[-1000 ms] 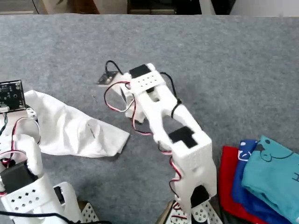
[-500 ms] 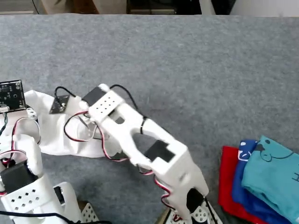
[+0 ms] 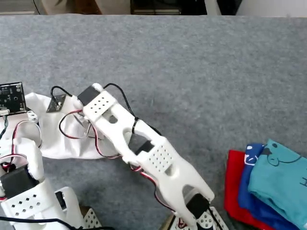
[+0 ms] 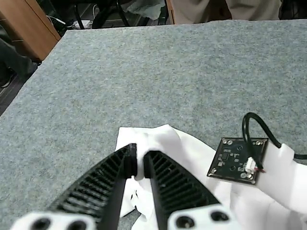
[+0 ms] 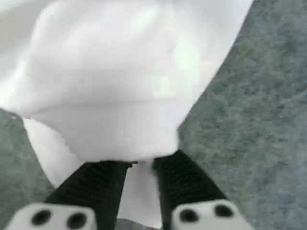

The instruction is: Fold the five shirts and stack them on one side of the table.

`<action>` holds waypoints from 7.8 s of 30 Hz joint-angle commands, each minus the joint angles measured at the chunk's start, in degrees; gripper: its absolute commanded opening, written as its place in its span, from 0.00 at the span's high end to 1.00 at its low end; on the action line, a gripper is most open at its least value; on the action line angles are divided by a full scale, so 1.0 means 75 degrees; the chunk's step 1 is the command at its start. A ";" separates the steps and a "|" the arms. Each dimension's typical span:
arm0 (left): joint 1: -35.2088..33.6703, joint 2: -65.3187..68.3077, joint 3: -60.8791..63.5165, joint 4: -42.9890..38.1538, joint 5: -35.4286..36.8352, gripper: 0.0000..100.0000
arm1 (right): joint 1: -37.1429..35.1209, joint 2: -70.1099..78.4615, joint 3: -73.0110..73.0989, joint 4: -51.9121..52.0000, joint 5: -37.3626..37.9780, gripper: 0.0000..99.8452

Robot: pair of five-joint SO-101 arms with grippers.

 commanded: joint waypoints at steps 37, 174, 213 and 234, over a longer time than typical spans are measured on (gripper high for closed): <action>0.1231 -0.0123 0.2954 -0.0750 -0.0023 0.98 | 0.6324 -0.6429 0.5574 0.1125 0.4665 0.66; 0.1196 -0.0135 0.2954 -0.0738 -0.0035 0.98 | 0.3522 -0.1635 0.2081 0.0903 0.0715 0.84; 0.1196 -0.0135 0.2954 -0.0738 -0.0035 0.98 | 0.3253 -0.3558 0.3780 -0.0070 -0.0445 0.84; 0.1184 -0.0135 0.2954 -0.0738 -0.0035 0.98 | 0.2796 -0.3546 0.3862 -0.0082 -0.0434 0.93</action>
